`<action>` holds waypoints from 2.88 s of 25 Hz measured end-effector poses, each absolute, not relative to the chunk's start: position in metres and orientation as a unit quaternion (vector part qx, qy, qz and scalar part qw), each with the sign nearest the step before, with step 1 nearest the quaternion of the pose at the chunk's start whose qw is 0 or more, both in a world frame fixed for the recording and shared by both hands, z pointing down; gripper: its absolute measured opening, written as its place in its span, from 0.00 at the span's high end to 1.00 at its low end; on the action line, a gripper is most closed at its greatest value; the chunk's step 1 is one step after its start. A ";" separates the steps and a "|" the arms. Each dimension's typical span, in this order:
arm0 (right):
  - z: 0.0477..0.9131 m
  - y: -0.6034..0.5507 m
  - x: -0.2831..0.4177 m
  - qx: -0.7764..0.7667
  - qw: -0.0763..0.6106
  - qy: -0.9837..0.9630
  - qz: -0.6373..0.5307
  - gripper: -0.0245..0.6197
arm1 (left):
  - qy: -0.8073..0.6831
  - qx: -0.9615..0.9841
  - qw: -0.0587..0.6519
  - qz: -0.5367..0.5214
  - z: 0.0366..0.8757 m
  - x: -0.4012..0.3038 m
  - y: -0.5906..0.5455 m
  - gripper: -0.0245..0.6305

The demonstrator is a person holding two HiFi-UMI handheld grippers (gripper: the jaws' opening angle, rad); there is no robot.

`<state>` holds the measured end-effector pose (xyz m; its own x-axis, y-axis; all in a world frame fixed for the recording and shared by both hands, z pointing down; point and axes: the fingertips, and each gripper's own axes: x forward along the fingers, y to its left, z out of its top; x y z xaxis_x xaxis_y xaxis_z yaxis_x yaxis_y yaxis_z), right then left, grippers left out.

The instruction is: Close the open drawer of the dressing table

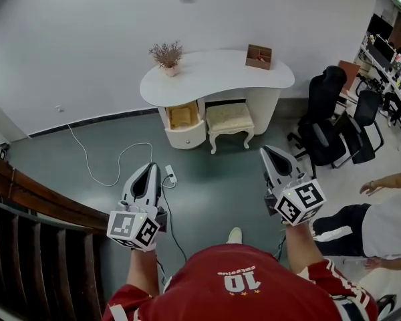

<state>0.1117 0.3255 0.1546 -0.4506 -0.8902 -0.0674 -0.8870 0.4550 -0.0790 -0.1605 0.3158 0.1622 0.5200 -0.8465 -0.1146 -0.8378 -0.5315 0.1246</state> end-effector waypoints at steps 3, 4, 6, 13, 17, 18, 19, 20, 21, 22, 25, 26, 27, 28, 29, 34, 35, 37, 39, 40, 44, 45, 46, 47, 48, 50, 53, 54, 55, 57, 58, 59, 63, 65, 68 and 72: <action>0.156 0.293 0.142 -0.515 0.063 0.855 -0.031 0.95 | -0.493 0.865 0.029 -0.087 0.155 -0.129 0.292 0.96; 0.157 0.286 0.149 -0.510 0.066 0.857 -0.035 0.95 | -0.496 0.864 0.027 -0.083 0.155 -0.119 0.287 0.96; 0.157 0.273 0.161 -0.498 0.067 0.864 -0.035 0.95 | -0.503 0.861 0.017 -0.071 0.154 -0.103 0.280 0.96; 0.182 0.230 0.184 -0.478 0.077 0.872 -0.075 0.95 | -0.524 0.851 0.028 -0.027 0.174 -0.078 0.252 0.96; 0.192 0.206 0.186 -0.475 0.079 0.872 -0.086 0.95 | -0.527 0.849 0.026 -0.012 0.180 -0.073 0.236 0.96; 0.193 0.200 0.185 -0.475 0.078 0.872 -0.086 0.95 | -0.527 0.849 0.024 -0.009 0.182 -0.073 0.231 0.96; 0.194 0.194 0.183 -0.474 0.076 0.873 -0.086 0.95 | -0.527 0.849 0.022 -0.007 0.184 -0.074 0.225 0.96; 0.194 0.188 0.181 -0.474 0.073 0.874 -0.085 0.95 | -0.527 0.849 0.021 -0.007 0.186 -0.076 0.219 0.96; 0.195 0.180 0.179 -0.473 0.069 0.874 -0.084 0.95 | -0.527 0.849 0.021 -0.010 0.187 -0.078 0.212 0.96; 0.194 0.173 0.176 -0.473 0.064 0.875 -0.083 0.95 | -0.527 0.849 0.021 -0.014 0.188 -0.081 0.203 0.96; 0.190 0.148 0.166 -0.472 0.050 0.877 -0.073 0.95 | -0.527 0.849 0.028 -0.028 0.191 -0.090 0.173 0.96; 0.187 0.138 0.164 -0.473 0.046 0.878 -0.067 0.95 | -0.526 0.849 0.029 -0.035 0.191 -0.093 0.162 0.96; 0.182 0.127 0.161 -0.474 0.043 0.878 -0.061 0.95 | -0.526 0.849 0.030 -0.042 0.191 -0.096 0.151 0.96; 0.178 0.115 0.157 -0.474 0.042 0.878 -0.055 0.95 | -0.527 0.848 0.031 -0.049 0.191 -0.100 0.139 0.96; 0.173 0.104 0.152 -0.473 0.041 0.879 -0.048 0.95 | -0.527 0.847 0.030 -0.055 0.190 -0.104 0.128 0.96; 0.147 0.056 0.117 -0.462 0.042 0.886 -0.008 0.95 | -0.526 0.848 0.007 -0.064 0.183 -0.129 0.075 0.96; 0.144 0.048 0.112 -0.461 0.044 0.886 -0.007 0.95 | -0.524 0.849 0.003 -0.066 0.181 -0.132 0.065 0.93; 0.143 0.036 0.103 -0.460 0.043 0.887 -0.007 0.95 | -0.515 0.855 -0.008 -0.068 0.177 -0.136 0.049 0.84; 0.145 0.027 0.097 -0.459 0.036 0.888 -0.005 0.95 | -0.511 0.857 -0.020 -0.063 0.176 -0.137 0.035 0.70; 0.146 0.022 0.096 -0.459 0.033 0.888 -0.005 0.95 | -0.512 0.857 -0.022 -0.058 0.177 -0.138 0.028 0.66; 0.151 0.005 0.094 -0.462 0.028 0.886 -0.009 0.95 | -0.517 0.855 -0.003 -0.039 0.198 -0.135 0.006 0.58; 0.152 0.001 0.093 -0.462 0.026 0.886 -0.009 0.95 | -0.515 0.856 0.005 -0.034 0.206 -0.134 0.002 0.56; 0.154 -0.003 0.091 -0.462 0.023 0.887 -0.009 0.95 | -0.512 0.858 0.016 -0.032 0.214 -0.132 -0.003 0.56; 0.157 -0.005 0.089 -0.461 0.020 0.887 -0.010 0.95 | -0.508 0.860 0.028 -0.031 0.223 -0.131 -0.007 0.56; 0.161 -0.008 0.086 -0.459 0.016 0.888 -0.012 0.95 | -0.504 0.862 0.043 -0.031 0.234 -0.129 -0.010 0.56; 0.172 -0.012 0.083 -0.457 0.007 0.889 -0.019 0.95 | -0.498 0.864 0.076 -0.031 0.259 -0.126 -0.014 0.56; 0.186 -0.021 0.079 -0.458 -0.008 0.888 -0.032 0.95 | -0.489 0.865 0.110 -0.013 0.299 -0.121 -0.020 0.56; 0.191 -0.024 0.077 -0.459 -0.011 0.888 -0.034 0.95 | -0.485 0.867 0.116 -0.003 0.313 -0.119 -0.021 0.56; 0.195 -0.025 0.076 -0.460 -0.014 0.887 -0.036 0.95 | -0.481 0.868 0.120 0.007 0.327 -0.117 -0.021 0.56; 0.208 -0.026 0.071 -0.461 -0.022 0.886 -0.041 0.95 | -0.476 0.870 0.127 0.028 0.354 -0.116 -0.020 0.56; 0.215 -0.027 0.069 -0.462 -0.028 0.885 -0.046 0.95 | -0.475 0.869 0.130 0.038 0.368 -0.115 -0.019 0.56; 0.222 -0.028 0.068 -0.461 -0.033 0.885 -0.052 0.95 | -0.475 0.868 0.135 0.049 0.382 -0.115 -0.020 0.56; 0.242 -0.031 0.064 -0.456 -0.056 0.885 -0.068 0.95 | -0.481 0.856 0.166 0.091 0.438 -0.119 -0.024 0.56; 0.250 -0.029 0.066 -0.455 -0.067 0.885 -0.069 0.95 | -0.489 0.846 0.190 0.097 0.462 -0.124 -0.024 0.56; 0.267 -0.033 0.075 -0.458 -0.079 0.882 -0.076 0.95 | -0.502 0.828 0.233 0.087 0.495 -0.127 -0.029 0.56; 0.288 -0.050 0.085 -0.455 -0.083 0.881 -0.097 0.95 | -0.512 0.810 0.268 0.098 0.533 -0.122 -0.041 0.56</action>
